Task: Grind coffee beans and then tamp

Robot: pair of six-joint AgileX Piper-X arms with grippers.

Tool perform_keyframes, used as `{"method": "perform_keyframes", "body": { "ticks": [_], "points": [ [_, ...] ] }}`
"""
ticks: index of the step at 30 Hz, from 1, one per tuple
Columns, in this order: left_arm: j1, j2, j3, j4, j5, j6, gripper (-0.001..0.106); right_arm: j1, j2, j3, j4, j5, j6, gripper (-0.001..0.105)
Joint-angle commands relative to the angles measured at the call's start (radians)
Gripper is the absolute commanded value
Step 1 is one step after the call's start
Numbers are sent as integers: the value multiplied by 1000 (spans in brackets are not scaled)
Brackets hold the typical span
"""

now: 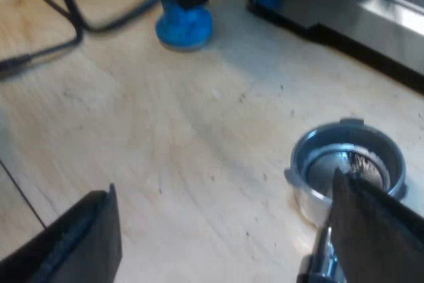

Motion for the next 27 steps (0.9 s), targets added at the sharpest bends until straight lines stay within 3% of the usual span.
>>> {"method": "perform_keyframes", "body": {
  "ticks": [1, 5, 10, 18, 21, 27],
  "points": [
    [0, -41, -61, 68, -6, 14, 72, -4, -5, -32, 39, -38, 12, 67],
    [0, -132, -108, 116, -6, 13, 72, -6, -5, -111, 221, -48, 12, 67],
    [0, -347, -123, 96, -8, 13, 72, -6, -3, -264, 478, -30, 5, 67],
    [0, -604, -147, 104, -21, 6, 72, -137, -3, -516, 698, -105, -2, 67],
    [0, -625, -154, 104, -21, 4, 72, -219, -3, -612, 775, -130, -4, 67],
    [0, -644, -289, 104, -40, -41, 72, -463, -11, -770, 915, -170, -58, 67]
  ]
}}
